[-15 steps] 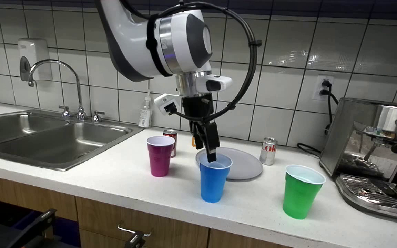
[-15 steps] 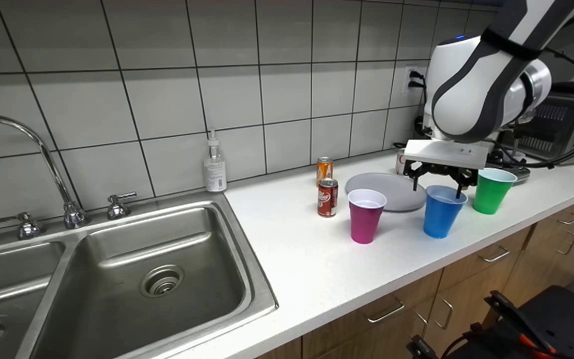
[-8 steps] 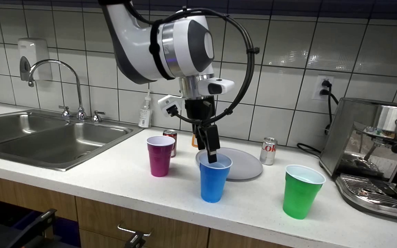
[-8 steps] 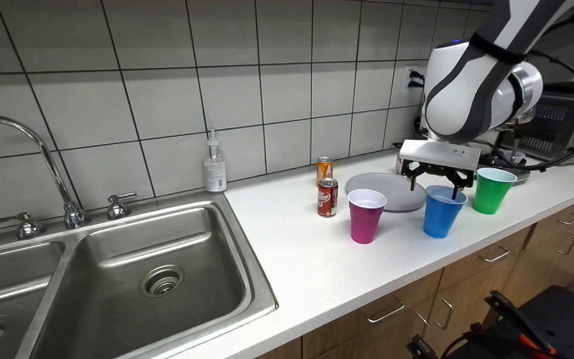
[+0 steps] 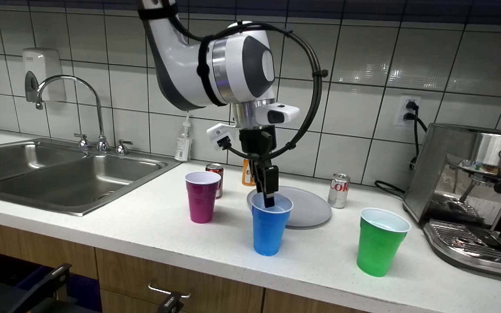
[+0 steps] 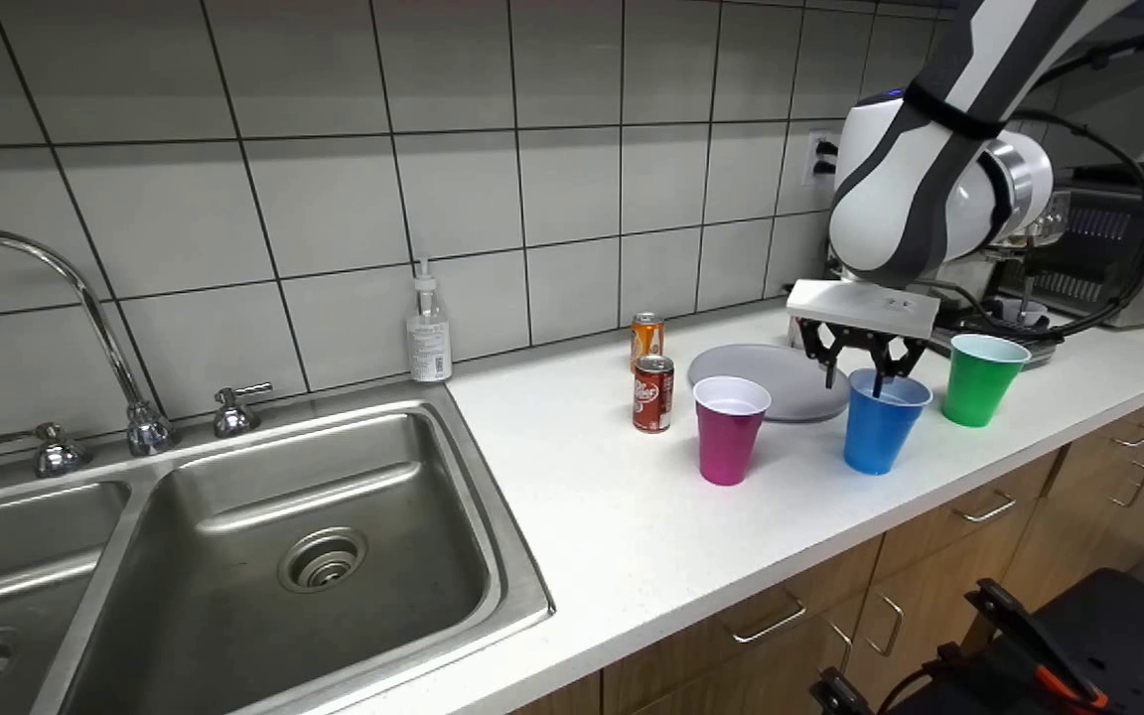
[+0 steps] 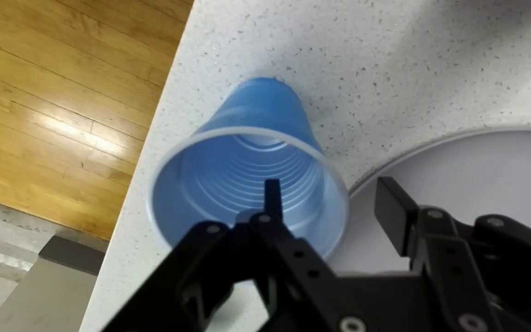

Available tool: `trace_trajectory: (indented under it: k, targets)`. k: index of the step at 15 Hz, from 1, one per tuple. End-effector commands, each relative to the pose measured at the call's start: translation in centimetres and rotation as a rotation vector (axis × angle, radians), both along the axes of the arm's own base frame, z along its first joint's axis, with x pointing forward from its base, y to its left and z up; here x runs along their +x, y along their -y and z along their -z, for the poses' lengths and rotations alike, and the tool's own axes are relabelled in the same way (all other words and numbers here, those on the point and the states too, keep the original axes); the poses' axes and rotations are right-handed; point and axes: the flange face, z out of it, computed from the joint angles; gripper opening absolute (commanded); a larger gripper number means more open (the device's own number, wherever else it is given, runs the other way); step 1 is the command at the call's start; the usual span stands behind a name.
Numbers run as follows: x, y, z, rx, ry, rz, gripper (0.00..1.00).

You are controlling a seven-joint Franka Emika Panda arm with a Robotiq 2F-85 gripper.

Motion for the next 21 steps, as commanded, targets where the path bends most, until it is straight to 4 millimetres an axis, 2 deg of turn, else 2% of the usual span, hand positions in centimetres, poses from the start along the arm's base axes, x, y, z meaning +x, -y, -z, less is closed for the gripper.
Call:
trace_trajectory:
  k: [1,4,5,9,15,21]
  targets:
    - [1.2,0.1,0.0,0.002,0.005,-0.021,0.25]
    - [1.3,0.1,-0.1,-0.003,0.006,-0.026,0.03]
    - [1.3,0.1,-0.2,-0.004,0.006,-0.027,0.0]
    - [0.9,0.0,-1.6,-0.016,0.027,-0.032,0.01]
    - [1.5,-0.5,-4.3,-0.043,0.081,-0.068,0.01]
    - [4.0,-0.9,-5.9,-0.068,0.118,-0.111,0.01]
